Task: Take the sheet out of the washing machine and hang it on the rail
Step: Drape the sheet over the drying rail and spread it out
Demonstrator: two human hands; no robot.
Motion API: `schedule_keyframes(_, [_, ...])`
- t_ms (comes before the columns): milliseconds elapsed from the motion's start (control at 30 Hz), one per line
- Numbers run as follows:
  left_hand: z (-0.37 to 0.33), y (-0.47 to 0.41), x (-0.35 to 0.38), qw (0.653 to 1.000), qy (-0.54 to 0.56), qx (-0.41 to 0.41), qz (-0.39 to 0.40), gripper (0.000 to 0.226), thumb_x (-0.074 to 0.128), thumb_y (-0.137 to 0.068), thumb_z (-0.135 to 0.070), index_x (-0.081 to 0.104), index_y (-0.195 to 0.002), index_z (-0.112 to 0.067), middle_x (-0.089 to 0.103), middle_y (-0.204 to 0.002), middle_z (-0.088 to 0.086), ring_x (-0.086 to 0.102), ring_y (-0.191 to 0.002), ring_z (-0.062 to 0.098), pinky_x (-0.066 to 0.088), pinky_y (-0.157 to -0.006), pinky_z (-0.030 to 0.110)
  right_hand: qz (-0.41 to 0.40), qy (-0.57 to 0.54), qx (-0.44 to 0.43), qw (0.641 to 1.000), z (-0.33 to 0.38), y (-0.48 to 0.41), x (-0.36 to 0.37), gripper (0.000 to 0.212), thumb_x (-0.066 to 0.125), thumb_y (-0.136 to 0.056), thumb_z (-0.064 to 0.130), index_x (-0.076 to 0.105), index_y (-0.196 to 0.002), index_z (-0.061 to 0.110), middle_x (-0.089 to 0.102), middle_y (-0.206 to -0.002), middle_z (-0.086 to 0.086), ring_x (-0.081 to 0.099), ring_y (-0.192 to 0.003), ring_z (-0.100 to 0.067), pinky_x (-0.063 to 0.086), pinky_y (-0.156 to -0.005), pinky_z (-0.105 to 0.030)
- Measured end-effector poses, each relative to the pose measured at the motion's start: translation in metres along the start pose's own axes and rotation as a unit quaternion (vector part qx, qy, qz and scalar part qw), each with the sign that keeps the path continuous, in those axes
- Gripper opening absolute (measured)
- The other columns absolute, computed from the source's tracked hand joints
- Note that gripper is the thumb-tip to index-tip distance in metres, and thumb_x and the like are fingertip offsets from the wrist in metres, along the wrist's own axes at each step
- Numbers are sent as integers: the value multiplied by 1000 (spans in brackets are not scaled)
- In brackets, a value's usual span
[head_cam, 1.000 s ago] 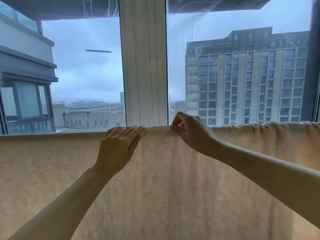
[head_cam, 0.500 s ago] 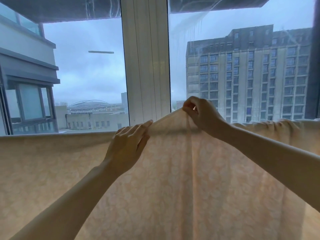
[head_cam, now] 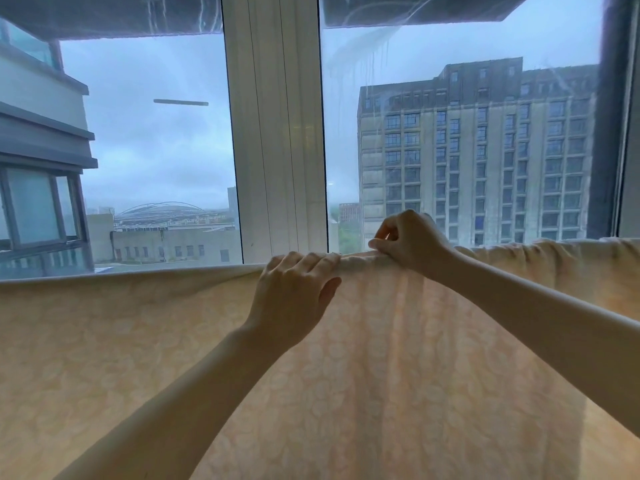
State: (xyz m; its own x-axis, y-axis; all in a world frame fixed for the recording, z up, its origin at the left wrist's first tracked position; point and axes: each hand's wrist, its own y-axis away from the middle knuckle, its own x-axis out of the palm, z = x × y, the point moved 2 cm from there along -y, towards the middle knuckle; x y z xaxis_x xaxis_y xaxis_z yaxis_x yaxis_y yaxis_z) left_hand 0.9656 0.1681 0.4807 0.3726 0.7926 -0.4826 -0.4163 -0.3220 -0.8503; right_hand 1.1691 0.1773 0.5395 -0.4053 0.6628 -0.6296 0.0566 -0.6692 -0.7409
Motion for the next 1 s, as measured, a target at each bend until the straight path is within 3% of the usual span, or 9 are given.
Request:
schedule_keyframes(100, [3,2,4,1000,-6,2,-13,35,46,-93,-36,65,-118,-21,71,-107,-5,65,-90,18,49,-84,36,-18,-11,-42,999,-5,16,-9,8,71,-84,24,71,-86,16,70,-81,4,62,-72,-7,52,-74,-23])
schedule_keyframes(200, [5,3,8,1000,10,8,-24,36,45,-94,-35,65,-119,-17,69,-113,-1,64,-102,19,46,-95,36,-42,2,-87,995,-7,32,-17,7,68,-86,23,70,-90,19,64,-82,11,55,-77,-4,36,-70,-7])
schedule_keyframes(300, [1,4,11,999,15,18,-25,37,48,-94,-31,63,-122,-13,64,-126,6,59,-119,21,41,-107,42,-36,14,-101,994,-9,42,-20,9,68,-86,25,70,-93,20,62,-83,14,54,-82,-7,36,-70,-9])
schedule_keyframes(467, [-4,8,12,998,2,32,-46,38,50,-93,-28,61,-126,-12,62,-128,7,58,-121,23,37,-108,43,-29,-1,-90,996,-8,43,-19,5,65,-88,23,70,-89,20,60,-77,17,54,-78,-4,38,-69,-8])
schedule_keyframes(600, [-6,13,8,997,-24,32,-63,39,48,-94,-25,59,-128,-12,60,-130,7,54,-125,24,34,-111,44,-11,7,-79,997,-4,41,-11,10,52,-95,22,61,-93,17,60,-88,7,55,-82,-8,47,-75,-25])
schedule_keyframes(667, [-6,16,6,997,-29,28,-68,38,48,-94,-23,59,-129,-12,60,-131,7,53,-126,25,33,-111,44,-21,-23,-61,998,-4,38,-15,11,50,-97,19,59,-92,15,59,-85,5,57,-78,-7,45,-71,-16])
schedule_keyframes(833, [-13,14,1,997,10,20,-67,35,49,-92,-24,63,-123,-14,66,-122,5,62,-113,23,47,-99,47,-40,-54,-29,997,-6,36,-24,10,51,-96,15,61,-94,12,57,-79,8,50,-71,8,38,-65,2])
schedule_keyframes(1000, [-23,1,2,997,27,-19,-68,25,54,-94,-25,68,-110,-13,70,-103,1,66,-89,20,52,-84,38,-28,-19,-22,999,-22,35,-23,10,56,-94,20,64,-95,15,61,-82,7,52,-71,6,43,-65,-9])
